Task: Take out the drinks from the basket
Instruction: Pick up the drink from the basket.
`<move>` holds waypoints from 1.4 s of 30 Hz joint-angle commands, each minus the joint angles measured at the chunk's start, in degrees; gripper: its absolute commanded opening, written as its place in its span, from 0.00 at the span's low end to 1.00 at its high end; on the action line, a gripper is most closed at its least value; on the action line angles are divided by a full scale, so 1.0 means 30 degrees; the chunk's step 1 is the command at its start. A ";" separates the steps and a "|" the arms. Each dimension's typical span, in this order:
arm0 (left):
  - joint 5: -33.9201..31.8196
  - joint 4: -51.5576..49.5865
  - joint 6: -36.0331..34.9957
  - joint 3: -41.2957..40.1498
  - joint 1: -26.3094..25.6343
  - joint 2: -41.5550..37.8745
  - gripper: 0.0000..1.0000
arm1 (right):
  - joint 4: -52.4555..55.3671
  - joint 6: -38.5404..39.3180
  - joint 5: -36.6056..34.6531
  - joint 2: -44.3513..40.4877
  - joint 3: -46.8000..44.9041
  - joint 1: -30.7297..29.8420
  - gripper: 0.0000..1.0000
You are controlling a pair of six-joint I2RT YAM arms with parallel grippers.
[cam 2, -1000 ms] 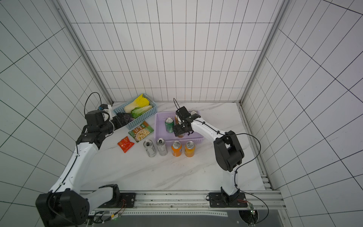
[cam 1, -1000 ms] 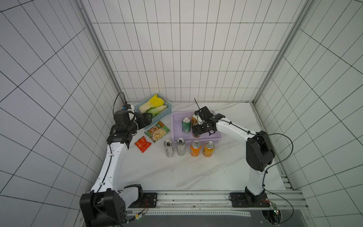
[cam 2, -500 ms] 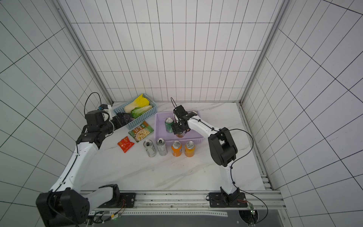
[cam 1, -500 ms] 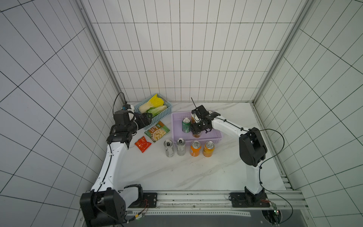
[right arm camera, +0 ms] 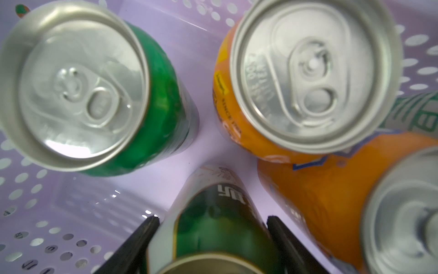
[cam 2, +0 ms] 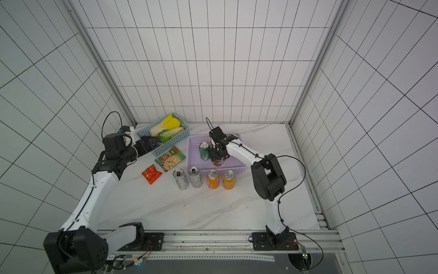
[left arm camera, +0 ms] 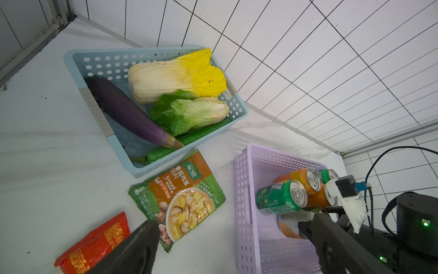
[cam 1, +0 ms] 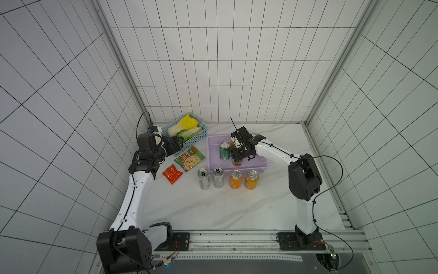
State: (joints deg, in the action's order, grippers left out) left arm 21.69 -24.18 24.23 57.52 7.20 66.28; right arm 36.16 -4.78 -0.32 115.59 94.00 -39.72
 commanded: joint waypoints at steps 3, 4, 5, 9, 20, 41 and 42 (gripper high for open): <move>0.0227 0.0499 0.0013 0.0076 0.0073 0.0055 0.98 | 0.0426 0.0099 -0.0285 -0.2185 0.0645 -0.0051 0.71; 0.0239 0.0503 0.0016 0.0076 0.0081 0.0062 0.98 | 0.0448 0.0097 -0.0156 -0.2461 0.0577 -0.0051 0.70; 0.0223 0.0508 0.0010 0.0076 0.0084 0.0075 0.98 | 0.0483 0.0070 -0.0065 -0.2692 0.0543 -0.0059 0.71; 0.0261 0.0524 0.0010 0.0076 0.0104 0.0084 0.98 | 0.0943 0.0012 0.0386 -0.3577 0.0483 -0.0024 0.70; 0.0386 0.0560 0.0010 0.0047 0.0171 0.0081 0.98 | 0.2287 0.0118 0.0663 -0.6380 -0.0276 0.0761 0.70; 0.0666 0.0666 -0.0048 0.0017 0.0187 0.0221 0.98 | 0.5223 -0.0246 -0.0617 -1.2810 -0.3583 0.2852 0.70; 0.0676 0.0671 -0.0049 0.0017 0.0196 0.0210 0.98 | 0.5305 -0.0346 -0.0686 -1.3079 -0.3836 0.2841 0.70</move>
State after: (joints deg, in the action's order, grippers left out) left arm 23.07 -23.79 24.23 57.52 7.42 66.65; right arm 52.01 -4.84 -0.62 79.64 83.66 -31.55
